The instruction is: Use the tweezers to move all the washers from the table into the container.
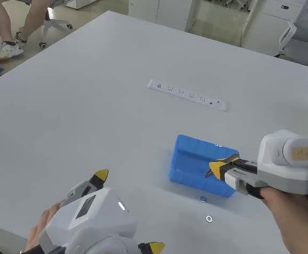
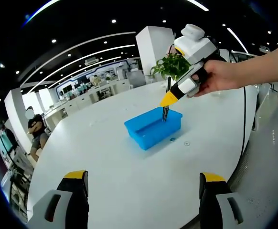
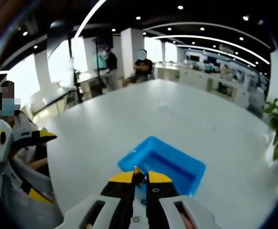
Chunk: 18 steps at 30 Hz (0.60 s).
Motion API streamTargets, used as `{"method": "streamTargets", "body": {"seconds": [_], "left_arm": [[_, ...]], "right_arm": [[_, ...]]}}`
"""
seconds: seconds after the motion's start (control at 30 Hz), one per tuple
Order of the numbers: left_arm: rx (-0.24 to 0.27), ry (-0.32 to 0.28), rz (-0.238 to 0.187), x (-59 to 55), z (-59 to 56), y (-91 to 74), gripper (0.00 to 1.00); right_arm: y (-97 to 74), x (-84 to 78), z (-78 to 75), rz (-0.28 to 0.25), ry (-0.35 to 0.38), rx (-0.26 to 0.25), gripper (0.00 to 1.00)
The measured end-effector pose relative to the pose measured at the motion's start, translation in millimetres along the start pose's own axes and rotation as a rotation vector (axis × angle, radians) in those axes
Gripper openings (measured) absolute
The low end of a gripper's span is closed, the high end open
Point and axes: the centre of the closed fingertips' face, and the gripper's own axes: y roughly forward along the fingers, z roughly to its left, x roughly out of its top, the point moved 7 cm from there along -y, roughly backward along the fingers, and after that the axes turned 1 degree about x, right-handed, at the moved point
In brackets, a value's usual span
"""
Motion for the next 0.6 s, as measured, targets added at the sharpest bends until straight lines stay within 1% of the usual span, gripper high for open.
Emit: {"method": "streamTargets", "body": {"seconds": [0.07, 0.2, 0.27, 0.4, 0.6], "left_arm": [[-0.001, 0.0, 0.0, -0.1, -0.1, 0.2, 0.99], [0.001, 0.003, 0.005, -0.8, 0.0, 0.5, 0.99], [0.003, 0.004, 0.007, -1.2, 0.1, 0.7, 0.99], [0.004, 0.002, 0.01, -1.8, 0.5, 1.1, 0.99], [0.006, 0.006, 0.017, -2.7, 0.5, 1.6, 0.99]], "right_arm": [[-1.9, -5.6, 0.9, 0.012, 0.0, 0.001, 0.04], [0.2, -17.8, 3.5, 0.042, 0.004, 0.003, 0.04], [3.3, -22.0, 4.7, 0.057, 0.011, 0.008, 0.04], [11.5, -31.0, 3.7, 0.09, 0.003, 0.007, 0.04], [21.7, -41.9, -0.4, 0.125, 0.003, 0.006, 0.04]]}}
